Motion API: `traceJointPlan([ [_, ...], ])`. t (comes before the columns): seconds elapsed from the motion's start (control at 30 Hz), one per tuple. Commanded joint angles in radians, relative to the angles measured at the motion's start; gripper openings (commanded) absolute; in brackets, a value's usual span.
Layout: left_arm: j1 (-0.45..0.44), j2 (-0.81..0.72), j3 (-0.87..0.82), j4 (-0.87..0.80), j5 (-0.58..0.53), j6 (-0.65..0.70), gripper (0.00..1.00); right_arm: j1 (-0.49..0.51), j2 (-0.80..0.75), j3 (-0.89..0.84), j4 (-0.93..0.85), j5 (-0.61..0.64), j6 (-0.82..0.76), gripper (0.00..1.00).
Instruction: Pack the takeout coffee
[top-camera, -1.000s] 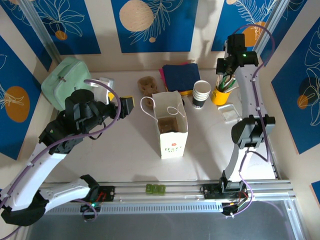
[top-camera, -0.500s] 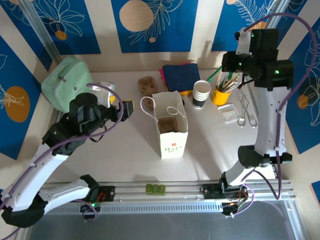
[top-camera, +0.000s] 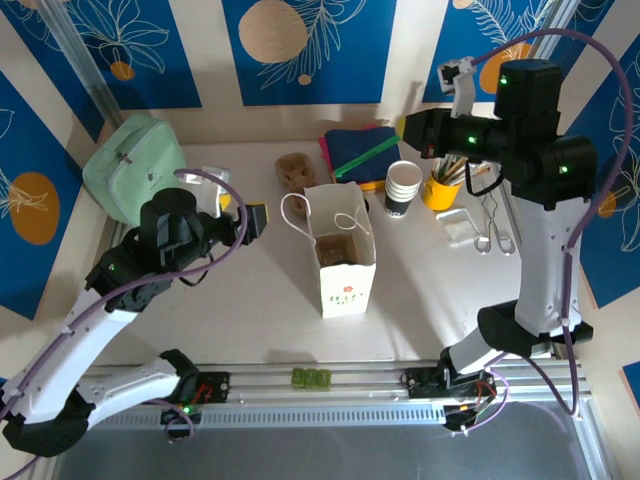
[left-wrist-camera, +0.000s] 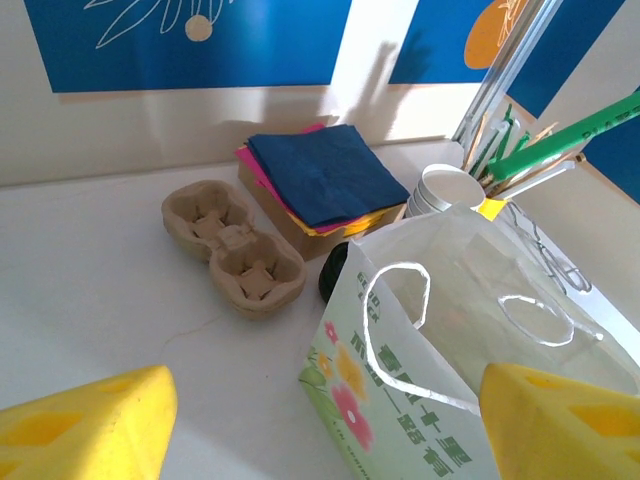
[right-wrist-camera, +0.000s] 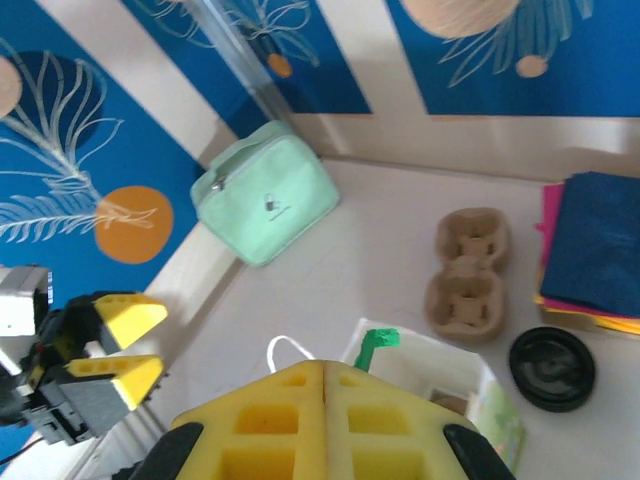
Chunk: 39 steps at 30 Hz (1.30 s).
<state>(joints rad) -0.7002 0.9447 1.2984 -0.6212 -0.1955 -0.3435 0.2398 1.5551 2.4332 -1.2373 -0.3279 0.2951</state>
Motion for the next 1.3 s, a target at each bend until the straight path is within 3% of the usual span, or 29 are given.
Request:
traceJointPlan([
  [0.0, 0.009, -0.022, 0.005, -0.003, 0.004, -0.017, 0.8, 0.042, 0.055, 0.003, 0.011, -0.056, 0.03, 0.0],
  [0.27, 0.009, -0.04, -0.003, -0.011, -0.006, -0.018, 0.8, 0.183, 0.142, 0.001, -0.059, 0.109, -0.036, 0.0],
  [0.43, 0.009, -0.04, -0.004, -0.02, -0.008, -0.019, 0.8, 0.24, 0.152, -0.103, -0.022, 0.133, -0.047, 0.0],
  [0.73, 0.009, -0.044, -0.002, -0.028, -0.014, -0.014, 0.8, 0.361, 0.214, -0.21, 0.027, 0.369, -0.079, 0.0],
  [0.83, 0.01, -0.044, -0.003, -0.028, -0.013, -0.014, 0.8, 0.383, 0.236, -0.217, 0.04, 0.378, -0.082, 0.0],
  [0.9, 0.01, -0.042, -0.004, -0.03, -0.013, -0.014, 0.8, 0.39, 0.249, -0.214, 0.045, 0.375, -0.079, 0.04],
  [1.1, 0.009, -0.021, 0.004, -0.039, -0.006, -0.009, 0.81, 0.39, 0.243, -0.209, 0.07, 0.402, -0.078, 0.3],
  [1.27, 0.009, 0.028, 0.022, -0.05, 0.04, -0.012, 0.81, 0.389, 0.226, -0.205, 0.091, 0.526, -0.095, 0.54],
])
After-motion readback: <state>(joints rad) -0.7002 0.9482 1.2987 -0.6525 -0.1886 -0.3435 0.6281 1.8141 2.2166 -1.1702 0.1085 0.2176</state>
